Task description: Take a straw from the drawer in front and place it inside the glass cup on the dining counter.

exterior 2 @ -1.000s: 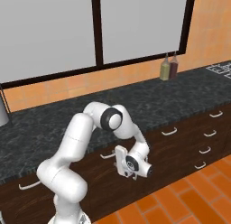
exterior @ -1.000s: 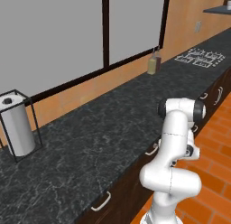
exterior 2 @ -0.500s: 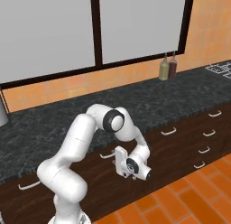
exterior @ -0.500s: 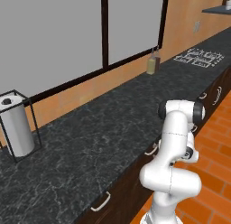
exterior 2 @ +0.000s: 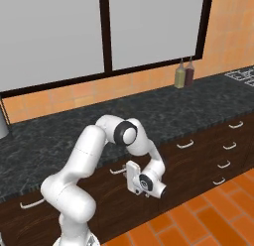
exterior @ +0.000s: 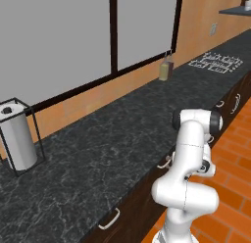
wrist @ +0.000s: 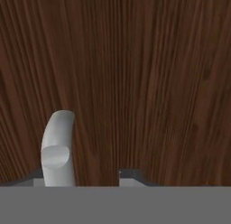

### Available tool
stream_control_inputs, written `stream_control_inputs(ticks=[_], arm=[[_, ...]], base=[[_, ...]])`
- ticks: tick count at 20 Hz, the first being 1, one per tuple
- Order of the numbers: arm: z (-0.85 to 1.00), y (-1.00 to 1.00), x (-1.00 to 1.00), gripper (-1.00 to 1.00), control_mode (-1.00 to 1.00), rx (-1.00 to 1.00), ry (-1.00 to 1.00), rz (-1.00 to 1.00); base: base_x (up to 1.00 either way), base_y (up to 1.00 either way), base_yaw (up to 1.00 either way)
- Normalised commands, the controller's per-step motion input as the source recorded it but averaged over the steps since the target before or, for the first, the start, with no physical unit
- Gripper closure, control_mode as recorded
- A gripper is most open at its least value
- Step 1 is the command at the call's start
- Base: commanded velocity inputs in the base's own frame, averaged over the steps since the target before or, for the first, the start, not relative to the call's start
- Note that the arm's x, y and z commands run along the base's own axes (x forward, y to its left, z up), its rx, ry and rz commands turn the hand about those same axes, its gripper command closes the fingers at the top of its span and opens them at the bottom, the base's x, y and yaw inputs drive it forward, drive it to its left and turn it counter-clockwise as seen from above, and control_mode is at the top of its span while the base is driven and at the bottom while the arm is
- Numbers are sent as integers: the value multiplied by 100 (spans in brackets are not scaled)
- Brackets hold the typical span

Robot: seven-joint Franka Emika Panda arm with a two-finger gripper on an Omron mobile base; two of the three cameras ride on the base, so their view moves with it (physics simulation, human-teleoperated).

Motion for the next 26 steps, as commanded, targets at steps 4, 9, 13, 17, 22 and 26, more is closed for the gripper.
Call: stream_control_inputs(ticks=[4, 9, 13, 17, 22, 26], arm=[[-16, -10, -39, 100, -100, 0, 1, 0], [-4, -51, -89, 100, -100, 7, 0, 0], [-1, -66, -98, 100, -100, 13, 0, 0], [0, -53, -76, 100, -100, 11, 0, 0], [-10, -12, -23, -100, -100, -2, 1, 0], [17, 0, -17, -100, -100, -1, 1, 0]], base=[[0, 0, 0], [0, 0, 0], [0, 0, 0], [0, 0, 0], [0, 0, 0], [0, 0, 0]])
